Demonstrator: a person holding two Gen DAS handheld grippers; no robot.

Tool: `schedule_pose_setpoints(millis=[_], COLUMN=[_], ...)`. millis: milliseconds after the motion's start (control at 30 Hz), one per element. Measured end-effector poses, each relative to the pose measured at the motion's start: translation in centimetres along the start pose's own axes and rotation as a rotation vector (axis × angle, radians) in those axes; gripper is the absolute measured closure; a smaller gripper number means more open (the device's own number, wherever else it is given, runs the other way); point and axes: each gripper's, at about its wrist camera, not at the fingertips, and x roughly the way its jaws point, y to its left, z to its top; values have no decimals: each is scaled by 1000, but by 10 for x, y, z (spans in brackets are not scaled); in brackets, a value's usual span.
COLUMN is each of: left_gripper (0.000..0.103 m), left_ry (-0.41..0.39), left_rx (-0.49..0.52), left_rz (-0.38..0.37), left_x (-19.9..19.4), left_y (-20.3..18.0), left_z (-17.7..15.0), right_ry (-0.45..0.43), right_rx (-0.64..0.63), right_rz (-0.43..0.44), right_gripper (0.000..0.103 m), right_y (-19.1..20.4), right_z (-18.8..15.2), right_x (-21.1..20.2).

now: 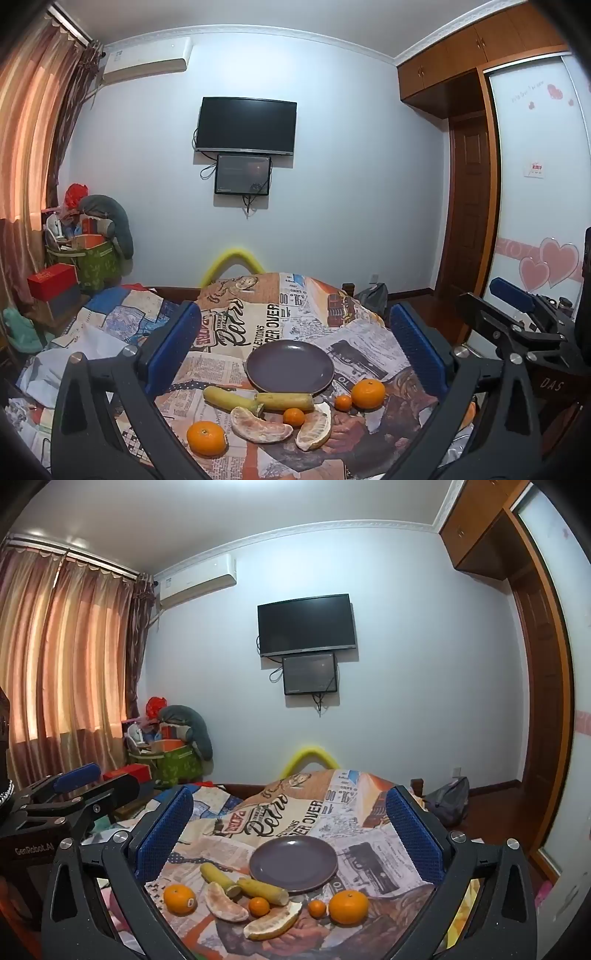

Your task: Organize fruits

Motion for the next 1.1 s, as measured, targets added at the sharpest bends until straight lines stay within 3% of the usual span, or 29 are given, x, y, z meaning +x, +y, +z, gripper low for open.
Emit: schedule_pose_setpoints(millis=[267, 1100], left_gripper=[0, 0], left_ry=[-9, 22], left_rx=[-35, -8], left_rz=[-14, -17], left_x=[-8, 6], left_y=[11, 4], left_z=[-2, -1], right_ry=[5, 18], right_rx=[-10, 2], right_rz=[-7, -14], right_gripper=[0, 0], right_y=[1, -2], right_z=[0, -3], right_x=[0, 2])
